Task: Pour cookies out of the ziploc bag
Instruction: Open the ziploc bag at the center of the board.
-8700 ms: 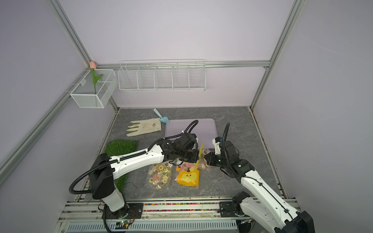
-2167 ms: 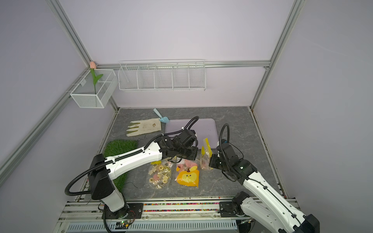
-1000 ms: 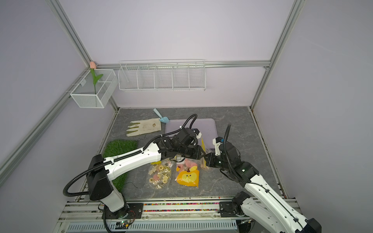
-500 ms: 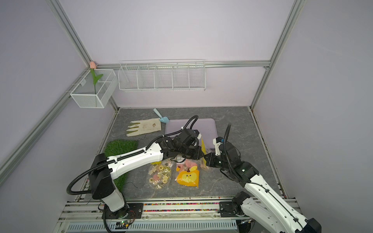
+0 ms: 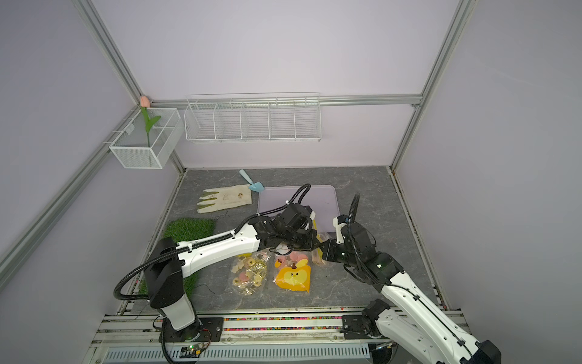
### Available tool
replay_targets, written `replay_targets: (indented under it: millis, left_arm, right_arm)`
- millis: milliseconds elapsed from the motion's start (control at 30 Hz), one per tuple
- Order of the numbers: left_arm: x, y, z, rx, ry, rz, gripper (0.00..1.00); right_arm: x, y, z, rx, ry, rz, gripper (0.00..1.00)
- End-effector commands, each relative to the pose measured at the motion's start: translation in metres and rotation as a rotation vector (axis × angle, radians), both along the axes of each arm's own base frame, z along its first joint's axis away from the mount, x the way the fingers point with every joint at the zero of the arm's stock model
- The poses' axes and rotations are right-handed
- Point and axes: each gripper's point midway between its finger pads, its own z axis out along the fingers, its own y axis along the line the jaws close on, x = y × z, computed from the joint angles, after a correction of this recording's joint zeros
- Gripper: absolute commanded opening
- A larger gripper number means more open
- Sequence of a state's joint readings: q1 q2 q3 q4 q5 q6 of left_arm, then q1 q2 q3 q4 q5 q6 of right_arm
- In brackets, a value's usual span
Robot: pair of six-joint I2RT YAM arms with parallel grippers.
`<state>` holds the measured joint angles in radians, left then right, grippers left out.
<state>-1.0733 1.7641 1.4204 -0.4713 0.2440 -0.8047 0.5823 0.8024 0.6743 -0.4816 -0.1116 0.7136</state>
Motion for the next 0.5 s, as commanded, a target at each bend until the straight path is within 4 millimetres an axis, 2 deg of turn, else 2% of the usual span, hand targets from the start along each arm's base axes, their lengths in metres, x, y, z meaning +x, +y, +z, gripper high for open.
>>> replay_targets:
  millis: [0,133,467]
  left_arm:
    - [0.001,-0.001,-0.007,-0.010,0.028,0.021,0.07]
    - [0.002,-0.001,-0.007,-0.012,0.033,0.025,0.00]
    - [0.005,0.009,-0.009,0.020,0.005,0.053,0.00]
  right_arm:
    - [0.000,0.003,0.005,0.017,-0.033,0.017,0.06]
    - [0.000,0.002,0.003,0.009,-0.030,0.012,0.06]
    - [0.001,-0.004,-0.005,-0.031,-0.012,-0.016,0.06]
